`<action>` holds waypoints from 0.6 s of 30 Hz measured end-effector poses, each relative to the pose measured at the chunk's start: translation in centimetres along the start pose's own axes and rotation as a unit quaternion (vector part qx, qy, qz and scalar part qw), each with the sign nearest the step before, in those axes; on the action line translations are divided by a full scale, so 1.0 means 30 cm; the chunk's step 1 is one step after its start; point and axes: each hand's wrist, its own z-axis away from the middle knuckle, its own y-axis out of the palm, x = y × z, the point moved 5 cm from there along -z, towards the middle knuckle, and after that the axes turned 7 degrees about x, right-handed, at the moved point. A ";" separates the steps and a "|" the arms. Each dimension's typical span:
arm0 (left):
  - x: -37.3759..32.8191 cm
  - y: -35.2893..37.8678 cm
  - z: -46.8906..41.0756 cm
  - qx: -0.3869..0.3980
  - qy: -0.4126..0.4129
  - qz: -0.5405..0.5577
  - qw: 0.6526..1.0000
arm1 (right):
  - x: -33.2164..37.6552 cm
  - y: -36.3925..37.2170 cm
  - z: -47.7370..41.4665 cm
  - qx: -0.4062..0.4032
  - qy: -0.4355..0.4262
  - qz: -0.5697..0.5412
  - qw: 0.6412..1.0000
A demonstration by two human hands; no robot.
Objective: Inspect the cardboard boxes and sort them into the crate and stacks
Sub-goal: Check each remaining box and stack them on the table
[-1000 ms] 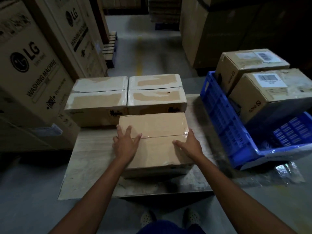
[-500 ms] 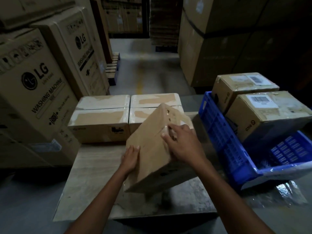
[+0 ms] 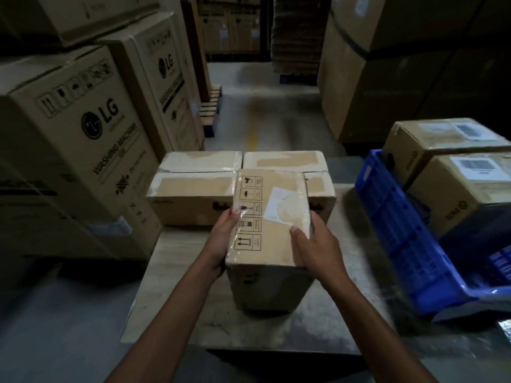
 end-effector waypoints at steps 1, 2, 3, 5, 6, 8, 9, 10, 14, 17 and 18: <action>0.008 0.003 0.000 -0.002 -0.007 -0.011 1.000 | -0.006 -0.005 -0.002 -0.002 0.000 0.012 1.000; 0.011 0.000 0.001 -0.009 -0.009 -0.031 0.999 | -0.013 -0.009 -0.005 0.000 -0.001 0.021 1.000; 0.004 -0.004 0.005 -0.024 0.001 -0.072 0.997 | -0.017 -0.012 -0.004 0.004 0.000 0.037 0.999; -0.033 -0.026 0.016 -0.074 0.066 -0.222 0.970 | -0.011 -0.027 0.004 -0.002 -0.021 0.106 0.994; -0.064 -0.027 0.031 -0.087 0.120 -0.305 0.941 | 0.002 -0.040 0.012 -0.014 -0.041 0.161 0.986; -0.104 0.003 0.054 -0.044 0.206 -0.434 0.876 | 0.050 -0.052 0.024 -0.017 -0.098 0.267 0.959; -0.098 0.020 0.060 0.000 0.208 -0.484 0.850 | 0.072 -0.040 0.029 0.010 -0.120 0.312 0.942; -0.080 0.035 0.063 0.040 0.193 -0.533 0.823 | 0.086 -0.020 0.032 0.049 -0.129 0.357 0.924; -0.016 0.048 0.054 0.090 0.105 -0.667 0.732 | 0.073 0.060 0.049 0.122 -0.109 0.456 0.875; -0.029 0.056 0.060 0.087 0.098 -0.694 0.708 | 0.079 0.047 0.049 0.112 -0.118 0.487 0.858; -0.035 0.058 0.060 0.088 0.101 -0.701 0.700 | 0.089 0.037 0.040 0.108 -0.127 0.499 0.850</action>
